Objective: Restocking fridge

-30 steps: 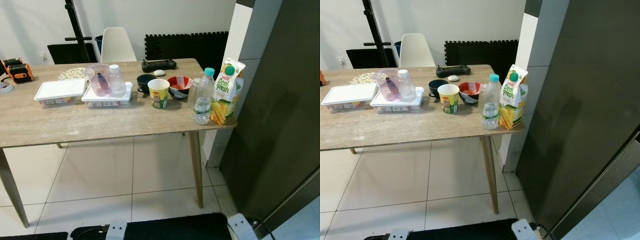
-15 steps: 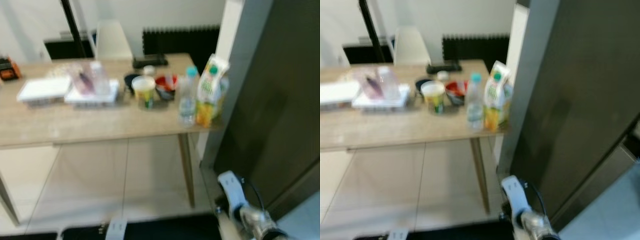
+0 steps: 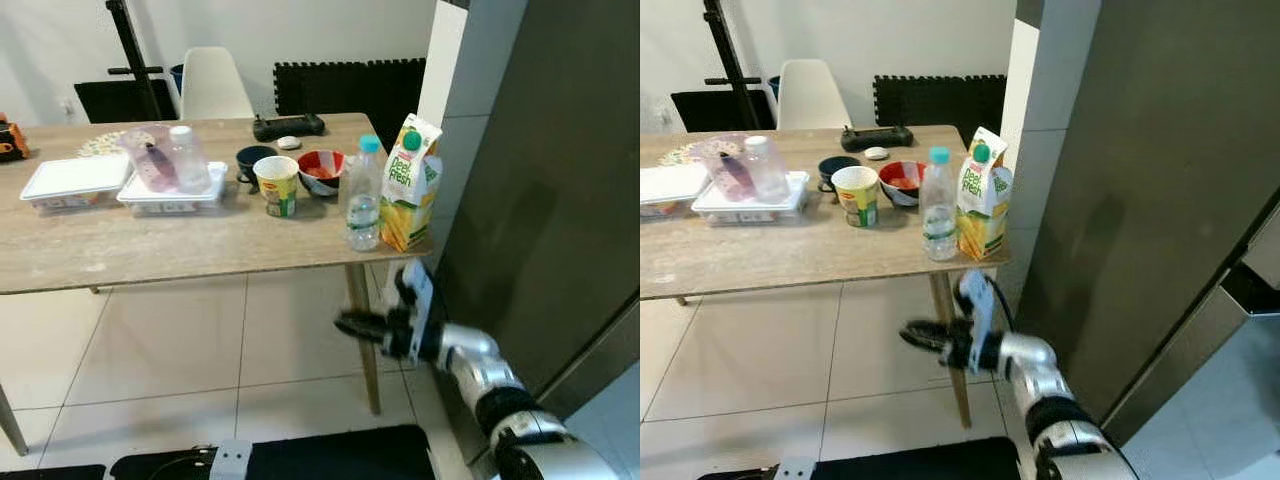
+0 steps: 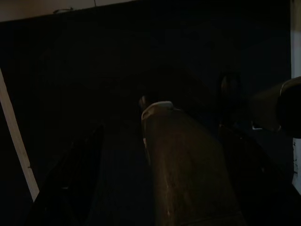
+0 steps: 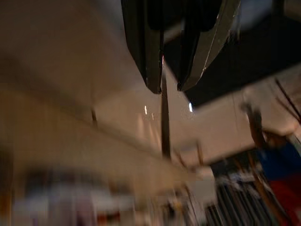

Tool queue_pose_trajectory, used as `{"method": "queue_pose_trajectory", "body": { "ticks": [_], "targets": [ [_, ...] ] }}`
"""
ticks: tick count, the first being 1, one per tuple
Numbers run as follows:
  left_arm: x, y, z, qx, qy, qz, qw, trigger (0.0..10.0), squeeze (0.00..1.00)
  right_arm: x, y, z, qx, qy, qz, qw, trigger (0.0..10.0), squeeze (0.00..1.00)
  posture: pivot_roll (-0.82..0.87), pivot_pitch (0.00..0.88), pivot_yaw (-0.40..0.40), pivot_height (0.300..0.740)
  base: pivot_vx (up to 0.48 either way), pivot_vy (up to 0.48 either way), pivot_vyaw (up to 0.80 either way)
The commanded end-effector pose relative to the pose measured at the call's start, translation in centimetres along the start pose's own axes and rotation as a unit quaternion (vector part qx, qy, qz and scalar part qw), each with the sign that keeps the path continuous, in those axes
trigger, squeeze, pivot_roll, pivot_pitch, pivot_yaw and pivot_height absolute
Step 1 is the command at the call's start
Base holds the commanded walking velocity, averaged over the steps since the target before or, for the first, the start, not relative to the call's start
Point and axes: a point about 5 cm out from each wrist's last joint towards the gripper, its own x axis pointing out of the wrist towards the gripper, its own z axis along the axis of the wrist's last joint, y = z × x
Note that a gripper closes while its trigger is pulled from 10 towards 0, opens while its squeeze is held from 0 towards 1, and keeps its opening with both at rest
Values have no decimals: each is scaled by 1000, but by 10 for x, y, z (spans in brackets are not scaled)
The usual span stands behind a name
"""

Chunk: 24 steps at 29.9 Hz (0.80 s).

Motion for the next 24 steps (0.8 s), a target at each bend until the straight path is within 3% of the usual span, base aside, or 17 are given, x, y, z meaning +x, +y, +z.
{"method": "queue_pose_trajectory", "body": {
  "ticks": [1,4,5,6,16,17,21,24],
  "targets": [
    [-1,1,-3,3,4,2,1000,10000,0,10,-4,23,-16,-44,2,999,10000,0,-37,0,-38,740,0,0,0],
    [-1,1,-3,3,4,2,1000,10000,0,15,-5,31,-22,-57,0,998,10000,0,-37,0,-38,740,0,0,0],
    [-1,1,-3,2,4,2,1000,10000,0,26,-10,54,-39,-90,-15,995,10000,616,-33,0,-40,740,0,0,0],
    [-1,1,-3,2,4,1,1000,10000,0,30,-12,63,-43,-102,-25,994,10000,1000,-33,0,-40,740,0,0,0],
    [-1,-1,-4,-2,5,0,1000,10000,0,45,-28,104,-109,-99,-125,981,10000,1000,-22,0,-43,740,0,0,0],
    [-1,-1,-5,-2,5,1,1000,10000,0,47,-31,115,-134,-94,-148,975,10000,1000,-20,0,-41,740,0,0,0],
    [-1,-1,-6,-3,5,1,1000,10000,0,49,-33,125,-155,-90,-170,969,10000,1000,-17,0,-41,740,0,0,0],
    [-1,-1,-7,-3,6,1,1000,10000,0,52,-37,146,-185,-91,-217,954,10000,1000,-15,0,-39,740,0,0,0]
  ]
}}
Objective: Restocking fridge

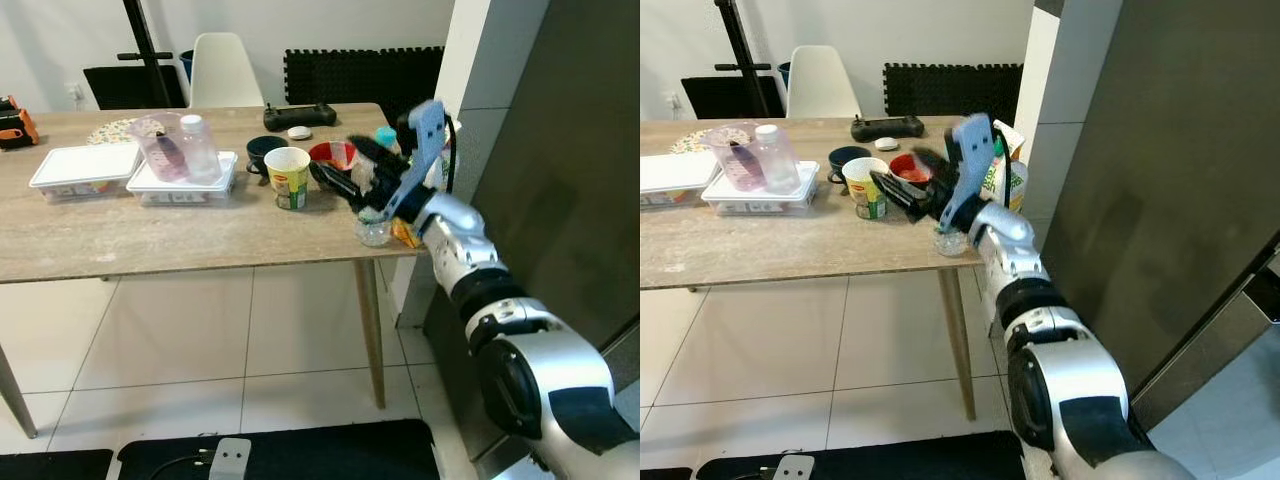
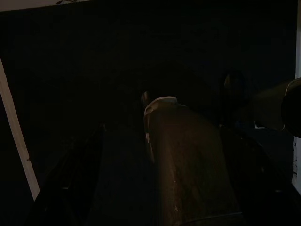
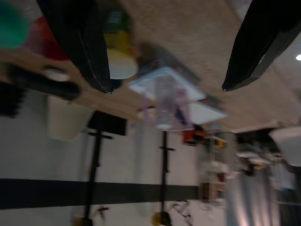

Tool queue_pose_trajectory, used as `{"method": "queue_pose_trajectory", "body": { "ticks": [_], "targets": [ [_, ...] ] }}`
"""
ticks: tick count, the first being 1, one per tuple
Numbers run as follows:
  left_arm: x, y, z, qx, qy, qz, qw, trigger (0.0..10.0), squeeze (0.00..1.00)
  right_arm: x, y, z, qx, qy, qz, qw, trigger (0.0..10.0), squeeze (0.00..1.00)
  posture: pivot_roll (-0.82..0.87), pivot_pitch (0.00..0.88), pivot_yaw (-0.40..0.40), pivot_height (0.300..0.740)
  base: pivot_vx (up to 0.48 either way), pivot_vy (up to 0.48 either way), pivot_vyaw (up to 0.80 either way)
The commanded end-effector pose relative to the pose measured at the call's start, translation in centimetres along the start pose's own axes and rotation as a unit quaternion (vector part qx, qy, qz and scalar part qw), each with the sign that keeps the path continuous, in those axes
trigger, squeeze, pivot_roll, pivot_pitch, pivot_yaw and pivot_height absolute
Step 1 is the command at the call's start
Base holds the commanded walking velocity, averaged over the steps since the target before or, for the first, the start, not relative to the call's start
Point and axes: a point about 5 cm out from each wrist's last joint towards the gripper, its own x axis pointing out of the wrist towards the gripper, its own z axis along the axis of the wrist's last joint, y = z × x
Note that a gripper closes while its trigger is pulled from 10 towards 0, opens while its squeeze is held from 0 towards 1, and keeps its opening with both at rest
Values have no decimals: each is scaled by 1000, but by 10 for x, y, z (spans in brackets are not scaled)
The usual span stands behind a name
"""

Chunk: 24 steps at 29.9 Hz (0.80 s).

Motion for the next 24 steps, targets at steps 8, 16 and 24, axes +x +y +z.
{"method": "queue_pose_trajectory", "body": {
  "ticks": [8,16,24],
  "targets": [
    [-1,-1,-7,-3,9,-1,1000,10000,0,10,-10,10,-51,51,-73,995,10000,0,-15,0,-40,740,0,0,0],
    [0,-3,-4,-6,3,-2,1000,10000,0,9,-20,10,-61,83,-131,986,10000,0,5,0,-64,740,0,0,0],
    [-3,-2,-18,-16,12,2,1000,10000,0,5,-33,19,-64,80,-165,981,10000,0,36,0,-61,740,0,0,0]
  ]
}}
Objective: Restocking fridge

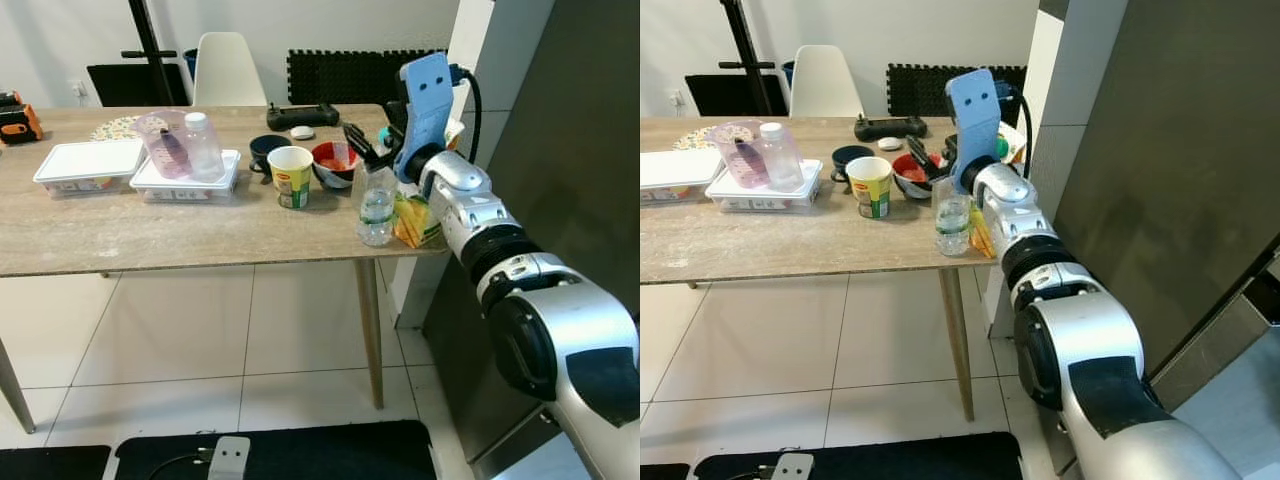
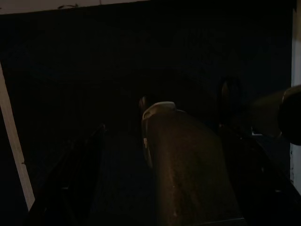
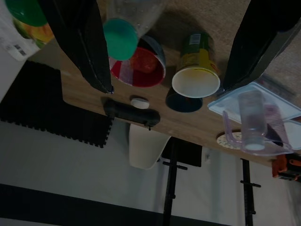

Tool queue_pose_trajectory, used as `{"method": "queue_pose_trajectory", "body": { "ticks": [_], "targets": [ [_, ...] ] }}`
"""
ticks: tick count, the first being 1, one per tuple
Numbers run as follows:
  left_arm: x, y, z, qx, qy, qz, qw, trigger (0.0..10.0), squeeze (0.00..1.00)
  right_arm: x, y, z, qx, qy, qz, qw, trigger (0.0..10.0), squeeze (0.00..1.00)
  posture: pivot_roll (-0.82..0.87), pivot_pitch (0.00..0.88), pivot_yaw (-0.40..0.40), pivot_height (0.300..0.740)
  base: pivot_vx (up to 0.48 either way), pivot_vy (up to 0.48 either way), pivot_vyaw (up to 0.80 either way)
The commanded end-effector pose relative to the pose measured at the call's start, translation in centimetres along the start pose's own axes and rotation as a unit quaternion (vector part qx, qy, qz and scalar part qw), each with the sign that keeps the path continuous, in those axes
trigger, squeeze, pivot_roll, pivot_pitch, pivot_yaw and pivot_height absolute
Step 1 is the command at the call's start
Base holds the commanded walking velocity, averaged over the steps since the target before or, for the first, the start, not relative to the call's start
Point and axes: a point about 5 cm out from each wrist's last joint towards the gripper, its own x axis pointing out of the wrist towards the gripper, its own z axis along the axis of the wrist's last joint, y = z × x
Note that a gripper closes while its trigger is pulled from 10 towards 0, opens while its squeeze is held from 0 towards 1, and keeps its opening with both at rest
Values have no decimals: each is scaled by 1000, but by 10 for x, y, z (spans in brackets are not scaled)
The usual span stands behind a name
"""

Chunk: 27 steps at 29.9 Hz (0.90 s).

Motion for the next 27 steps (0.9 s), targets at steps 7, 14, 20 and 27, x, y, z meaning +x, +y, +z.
{"method": "queue_pose_trajectory", "body": {
  "ticks": [7,14,20,27],
  "targets": [
    [-10,1,-39,-15,47,3,999,10000,0,-1,-14,7,-3,5,-31,999,10000,0,62,0,-62,740,0,0,0],
    [-15,8,-48,-20,48,9,999,10000,0,-2,-20,8,-5,10,-43,999,10000,0,78,43,-62,740,0,0,0],
    [-16,11,-48,-15,34,7,999,10000,0,-3,-24,10,3,11,-53,999,10000,0,101,113,-53,740,0,0,0],
    [-20,22,-49,-1,14,7,1000,10000,0,-1,-25,18,12,3,-61,998,10000,0,158,213,-32,740,0,0,0]
  ]
}}
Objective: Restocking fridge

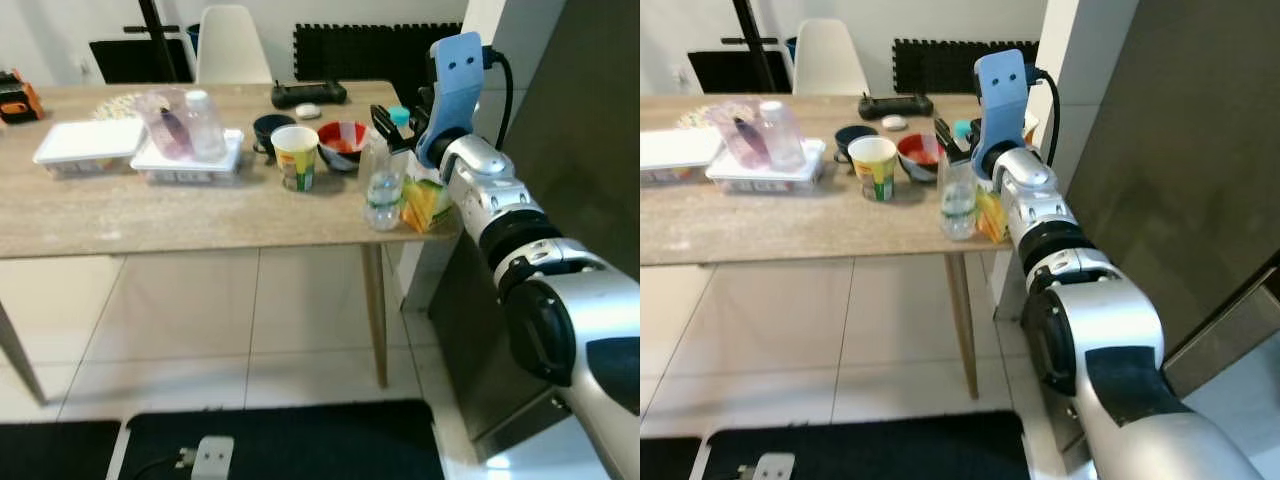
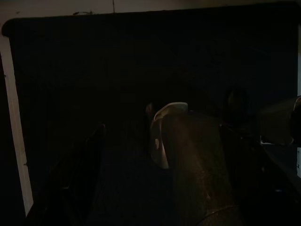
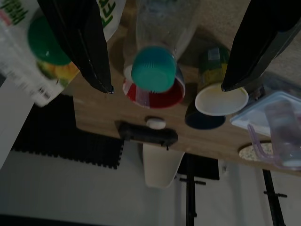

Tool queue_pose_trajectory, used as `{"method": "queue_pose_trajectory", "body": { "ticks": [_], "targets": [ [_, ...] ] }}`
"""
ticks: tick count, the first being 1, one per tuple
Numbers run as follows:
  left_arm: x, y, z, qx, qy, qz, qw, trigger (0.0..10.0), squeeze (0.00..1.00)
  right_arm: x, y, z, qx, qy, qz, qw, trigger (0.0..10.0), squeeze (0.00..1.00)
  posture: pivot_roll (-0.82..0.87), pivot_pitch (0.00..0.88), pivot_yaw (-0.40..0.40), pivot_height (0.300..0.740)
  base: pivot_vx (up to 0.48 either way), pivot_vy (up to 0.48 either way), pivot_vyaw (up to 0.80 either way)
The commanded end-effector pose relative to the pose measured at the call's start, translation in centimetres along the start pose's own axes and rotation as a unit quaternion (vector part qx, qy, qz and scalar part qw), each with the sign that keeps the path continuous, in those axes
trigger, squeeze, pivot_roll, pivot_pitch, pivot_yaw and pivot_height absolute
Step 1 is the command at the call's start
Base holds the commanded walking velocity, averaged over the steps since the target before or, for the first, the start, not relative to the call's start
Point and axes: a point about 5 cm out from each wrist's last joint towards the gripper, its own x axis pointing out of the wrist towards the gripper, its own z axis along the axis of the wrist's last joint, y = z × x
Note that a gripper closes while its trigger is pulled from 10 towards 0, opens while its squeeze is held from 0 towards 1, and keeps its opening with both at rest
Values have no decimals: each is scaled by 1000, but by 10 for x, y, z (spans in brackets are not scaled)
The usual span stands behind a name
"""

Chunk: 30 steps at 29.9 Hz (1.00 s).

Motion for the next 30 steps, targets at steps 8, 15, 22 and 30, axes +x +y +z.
{"method": "queue_pose_trajectory", "body": {
  "ticks": [8,15,22,30],
  "targets": [
    [-35,20,-66,10,85,6,996,10000,0,3,-5,15,19,-16,-14,1000,10000,0,184,274,-13,740,0,0,0],
    [-42,22,-76,11,89,3,996,10000,0,4,-6,25,30,-35,-17,999,10000,0,202,301,-8,740,0,0,0],
    [-40,20,-71,9,77,-1,997,10000,0,6,-8,39,51,-64,-21,996,10000,0,206,298,-12,740,0,0,0],
    [-34,13,-65,9,73,-8,997,10000,0,5,-14,49,34,-75,-32,996,10000,0,188,272,-15,740,0,0,0]
  ]
}}
